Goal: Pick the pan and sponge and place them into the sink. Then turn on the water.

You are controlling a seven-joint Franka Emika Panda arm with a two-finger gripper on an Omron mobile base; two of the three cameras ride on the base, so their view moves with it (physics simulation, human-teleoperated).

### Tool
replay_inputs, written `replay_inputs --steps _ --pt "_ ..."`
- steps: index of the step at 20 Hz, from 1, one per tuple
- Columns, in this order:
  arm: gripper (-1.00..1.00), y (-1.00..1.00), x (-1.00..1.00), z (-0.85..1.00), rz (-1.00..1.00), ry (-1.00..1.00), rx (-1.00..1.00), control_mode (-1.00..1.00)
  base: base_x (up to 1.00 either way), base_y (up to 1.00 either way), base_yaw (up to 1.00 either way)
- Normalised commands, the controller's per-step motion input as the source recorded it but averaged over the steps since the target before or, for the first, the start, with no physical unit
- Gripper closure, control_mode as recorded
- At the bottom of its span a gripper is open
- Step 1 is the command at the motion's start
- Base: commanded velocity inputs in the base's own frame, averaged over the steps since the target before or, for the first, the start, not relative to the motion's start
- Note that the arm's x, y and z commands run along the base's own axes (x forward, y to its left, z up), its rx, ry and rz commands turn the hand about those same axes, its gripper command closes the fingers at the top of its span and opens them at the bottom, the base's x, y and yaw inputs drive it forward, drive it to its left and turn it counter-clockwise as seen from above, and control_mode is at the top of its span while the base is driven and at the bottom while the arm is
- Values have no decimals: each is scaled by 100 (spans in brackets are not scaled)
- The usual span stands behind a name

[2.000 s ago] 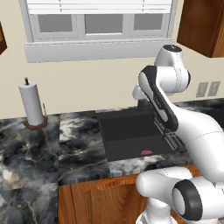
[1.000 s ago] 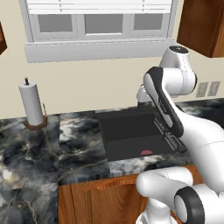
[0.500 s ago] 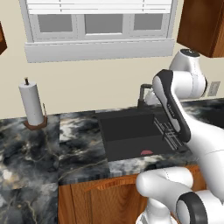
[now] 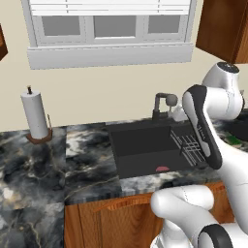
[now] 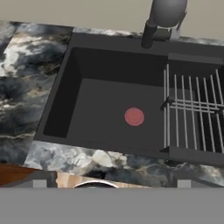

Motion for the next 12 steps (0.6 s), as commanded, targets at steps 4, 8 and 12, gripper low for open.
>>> replay_inputs --steps 4,8,12 --pt "-100 -38 -7 -4 1 -2 0 -100 0 0 0" --pt "-100 -42 -1 -2 2 -2 1 -100 0 0 0" --pt "-100 -45 -2 -4 4 -3 2 -100 0 0 0"
